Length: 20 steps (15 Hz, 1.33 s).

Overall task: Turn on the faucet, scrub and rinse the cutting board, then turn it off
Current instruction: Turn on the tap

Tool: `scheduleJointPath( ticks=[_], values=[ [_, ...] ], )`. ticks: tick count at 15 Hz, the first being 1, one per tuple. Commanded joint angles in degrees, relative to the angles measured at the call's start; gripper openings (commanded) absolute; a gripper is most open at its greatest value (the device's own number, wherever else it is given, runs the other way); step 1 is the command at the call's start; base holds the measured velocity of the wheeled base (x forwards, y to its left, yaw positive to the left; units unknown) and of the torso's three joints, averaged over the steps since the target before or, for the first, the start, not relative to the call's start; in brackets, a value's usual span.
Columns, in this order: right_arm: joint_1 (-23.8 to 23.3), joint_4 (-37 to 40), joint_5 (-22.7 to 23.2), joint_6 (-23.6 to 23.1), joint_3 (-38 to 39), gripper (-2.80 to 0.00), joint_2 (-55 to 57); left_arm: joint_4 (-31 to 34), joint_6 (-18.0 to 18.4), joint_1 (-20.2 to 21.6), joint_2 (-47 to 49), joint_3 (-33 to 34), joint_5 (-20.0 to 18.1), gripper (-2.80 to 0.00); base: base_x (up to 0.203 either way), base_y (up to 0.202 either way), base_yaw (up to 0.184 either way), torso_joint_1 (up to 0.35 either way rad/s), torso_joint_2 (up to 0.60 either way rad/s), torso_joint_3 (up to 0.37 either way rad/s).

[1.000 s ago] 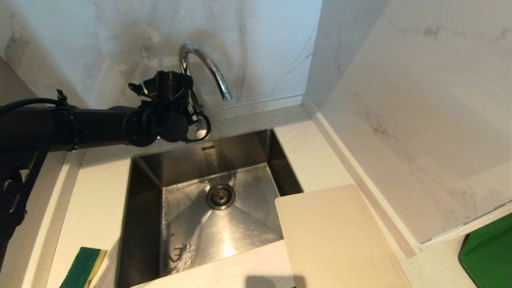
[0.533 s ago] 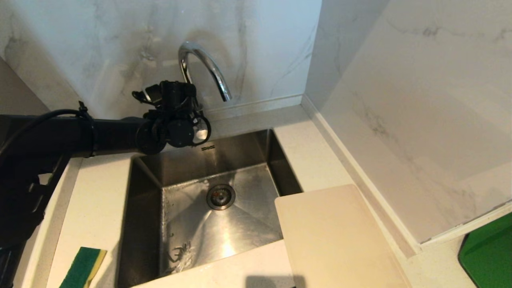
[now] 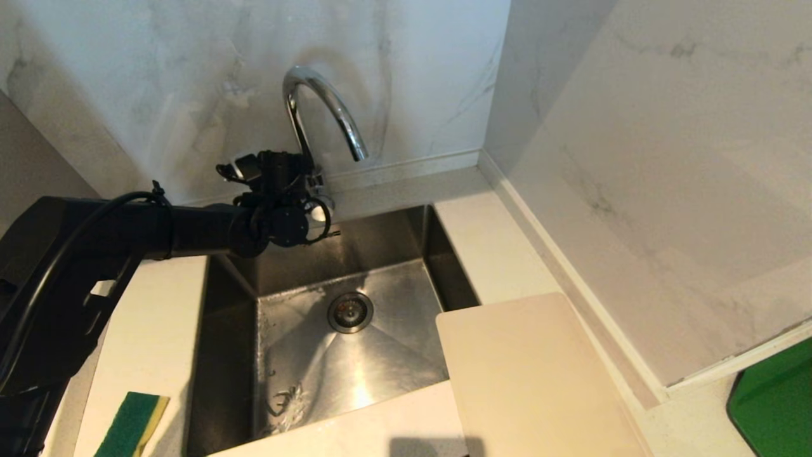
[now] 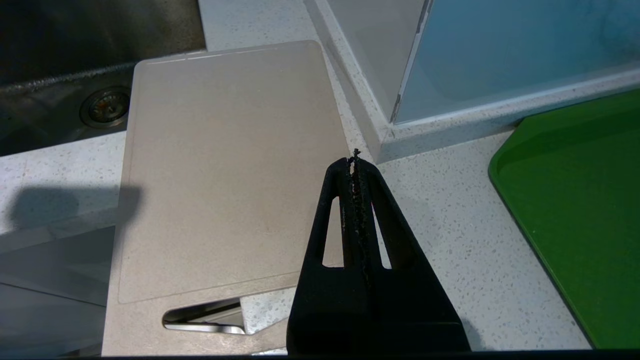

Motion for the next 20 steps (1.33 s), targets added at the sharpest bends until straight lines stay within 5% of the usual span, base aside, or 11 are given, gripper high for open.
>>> scheduleJointPath(
  ticks=[1, 9, 20],
  values=[
    [-0.05, -0.02, 0.01, 0.01, 0.0, -2.8, 0.08, 0.47, -0.11, -0.26, 0.34, 0.06, 0.37, 0.0, 0.0, 0.0, 0.0, 0.0, 0.0, 0.0],
    [0.04, -0.02, 0.01, -0.08, 0.0, -2.8, 0.09, 5.61, -5.11, -2.01, -2.08, 5.17, 0.78, 0.0, 0.0, 0.0, 0.0, 0.0, 0.0, 0.0],
    [-0.04, -0.02, 0.01, -0.08, 0.0, -2.8, 0.09, 5.71, -3.64, -2.16, -10.67, 5.34, 0.35, 0.0, 0.0, 0.0, 0.0, 0.0, 0.0, 0.0]
  ],
)
